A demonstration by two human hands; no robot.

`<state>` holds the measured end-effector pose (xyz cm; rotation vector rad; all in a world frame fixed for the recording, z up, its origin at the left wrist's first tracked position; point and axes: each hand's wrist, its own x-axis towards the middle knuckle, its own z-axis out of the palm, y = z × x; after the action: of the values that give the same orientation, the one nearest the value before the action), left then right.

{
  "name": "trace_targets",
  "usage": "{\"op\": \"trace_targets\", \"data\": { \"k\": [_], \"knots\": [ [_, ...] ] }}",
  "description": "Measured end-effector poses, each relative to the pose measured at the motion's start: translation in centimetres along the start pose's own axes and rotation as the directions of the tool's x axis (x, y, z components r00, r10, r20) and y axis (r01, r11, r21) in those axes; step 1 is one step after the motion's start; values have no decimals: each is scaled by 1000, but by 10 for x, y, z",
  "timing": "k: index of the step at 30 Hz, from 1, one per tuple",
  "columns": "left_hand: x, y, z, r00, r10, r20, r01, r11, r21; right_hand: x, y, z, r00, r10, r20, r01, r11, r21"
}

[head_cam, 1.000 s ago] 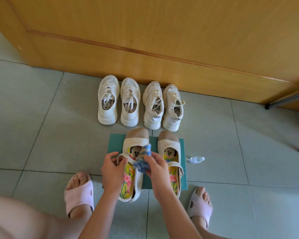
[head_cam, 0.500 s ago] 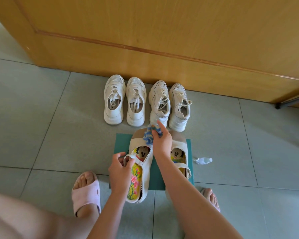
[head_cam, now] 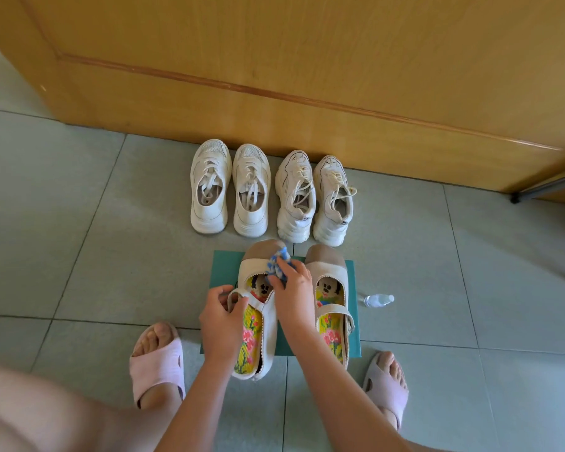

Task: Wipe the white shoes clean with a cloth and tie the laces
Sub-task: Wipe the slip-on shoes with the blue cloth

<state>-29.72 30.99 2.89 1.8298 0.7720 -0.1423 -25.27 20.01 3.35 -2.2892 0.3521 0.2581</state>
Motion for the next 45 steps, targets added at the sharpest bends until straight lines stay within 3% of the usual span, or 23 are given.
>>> {"op": "trace_targets", "data": {
  "k": [12,29,34,42,45],
  "knots": [
    [3,-4,2,999,28,-18,-27,998,48,-57,15,14,980,183,-73,-182,983,21],
    [2,-4,3,997,62,-41,-58,995,84,-124,37,12,967,234,99,-247,957,153],
    [1,-1,4,997,55,-51,-51,996,75,-138,38,4,917,329,226,-386,874,295],
    [-2,3,7,998,16,-66,-13,999,46,-147,28,-29,881,264,393,-394,870,298],
    [-6,7,13,999,37,-29,-35,998,57,-146,21,-44,926,300,230,-374,809,453]
  ]
}}
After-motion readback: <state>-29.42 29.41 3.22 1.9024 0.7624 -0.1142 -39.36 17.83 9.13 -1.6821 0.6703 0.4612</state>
